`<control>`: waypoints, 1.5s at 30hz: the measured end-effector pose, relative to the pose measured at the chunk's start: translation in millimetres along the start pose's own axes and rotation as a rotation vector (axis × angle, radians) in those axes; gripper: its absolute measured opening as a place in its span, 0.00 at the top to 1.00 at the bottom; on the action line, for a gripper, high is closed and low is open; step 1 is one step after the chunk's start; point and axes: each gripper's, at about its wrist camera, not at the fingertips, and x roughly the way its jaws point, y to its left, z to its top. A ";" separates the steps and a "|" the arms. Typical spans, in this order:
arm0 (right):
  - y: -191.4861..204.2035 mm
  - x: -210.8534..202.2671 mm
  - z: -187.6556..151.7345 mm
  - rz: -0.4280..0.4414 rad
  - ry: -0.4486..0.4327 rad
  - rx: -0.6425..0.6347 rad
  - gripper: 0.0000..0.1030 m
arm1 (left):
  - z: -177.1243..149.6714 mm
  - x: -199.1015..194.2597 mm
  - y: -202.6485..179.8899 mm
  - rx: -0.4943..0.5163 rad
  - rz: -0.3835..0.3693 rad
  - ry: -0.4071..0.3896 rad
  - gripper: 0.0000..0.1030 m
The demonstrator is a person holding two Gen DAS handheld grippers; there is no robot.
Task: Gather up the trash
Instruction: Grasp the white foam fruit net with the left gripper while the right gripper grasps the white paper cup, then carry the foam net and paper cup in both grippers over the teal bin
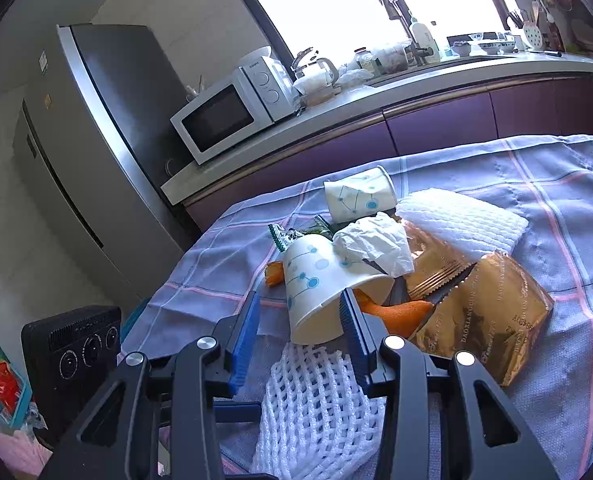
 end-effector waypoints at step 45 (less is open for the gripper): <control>75.9 67.2 4.5 0.342 0.130 -0.028 0.98 | -54.6 -184.3 93.3 -0.189 0.321 -0.314 0.87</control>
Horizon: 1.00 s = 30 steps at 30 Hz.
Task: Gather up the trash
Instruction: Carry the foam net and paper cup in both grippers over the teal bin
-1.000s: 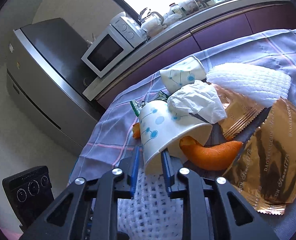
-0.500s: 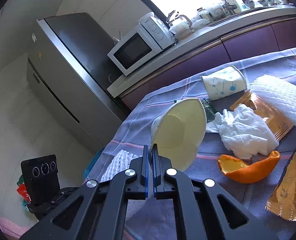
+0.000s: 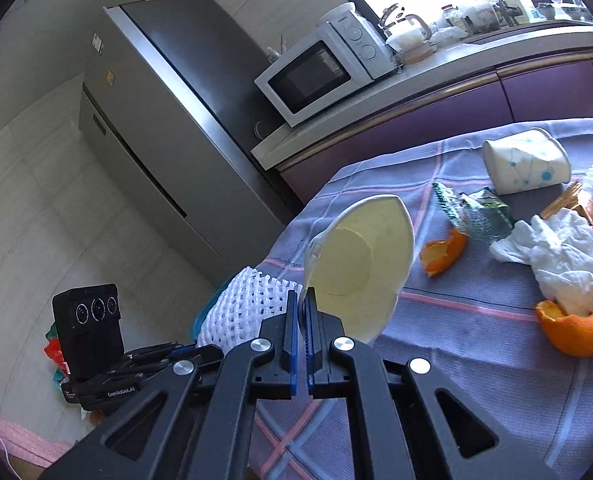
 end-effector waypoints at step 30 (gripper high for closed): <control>114.7 142.0 12.4 0.236 0.243 -0.198 0.98 | -29.8 -130.4 133.6 -0.269 0.330 -0.206 0.87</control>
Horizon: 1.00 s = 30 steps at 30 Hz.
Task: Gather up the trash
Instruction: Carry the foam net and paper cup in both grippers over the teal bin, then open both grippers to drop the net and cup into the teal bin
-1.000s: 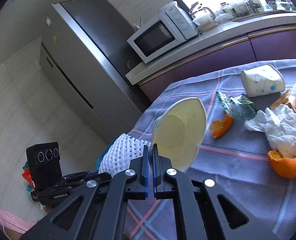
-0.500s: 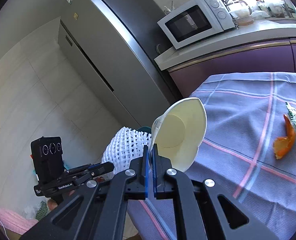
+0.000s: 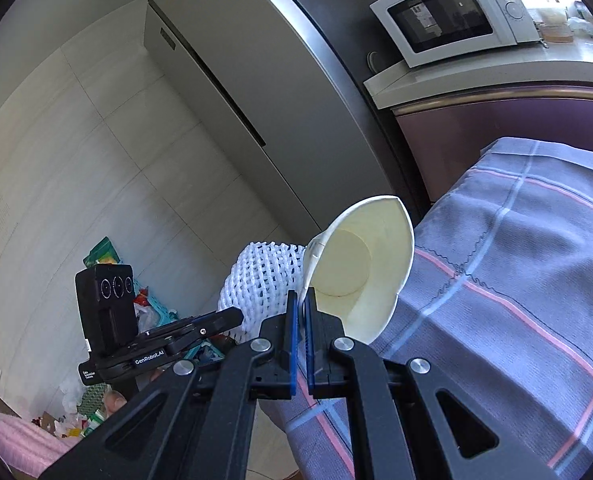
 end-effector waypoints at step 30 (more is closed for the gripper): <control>28.2 126.7 15.4 -0.074 0.241 -0.108 0.97 | 0.0 55.4 79.7 -0.139 0.191 0.086 0.87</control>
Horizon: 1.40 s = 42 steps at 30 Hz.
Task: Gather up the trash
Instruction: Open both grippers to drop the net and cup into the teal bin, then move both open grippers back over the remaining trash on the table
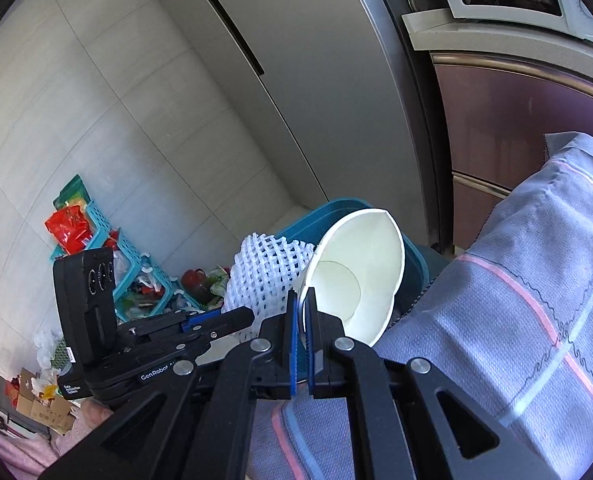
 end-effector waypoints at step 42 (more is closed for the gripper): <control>-45.7 -162.5 -79.5 -0.187 -0.279 0.117 0.66 | -18.2 -1.9 -167.5 0.332 -0.321 -0.003 0.54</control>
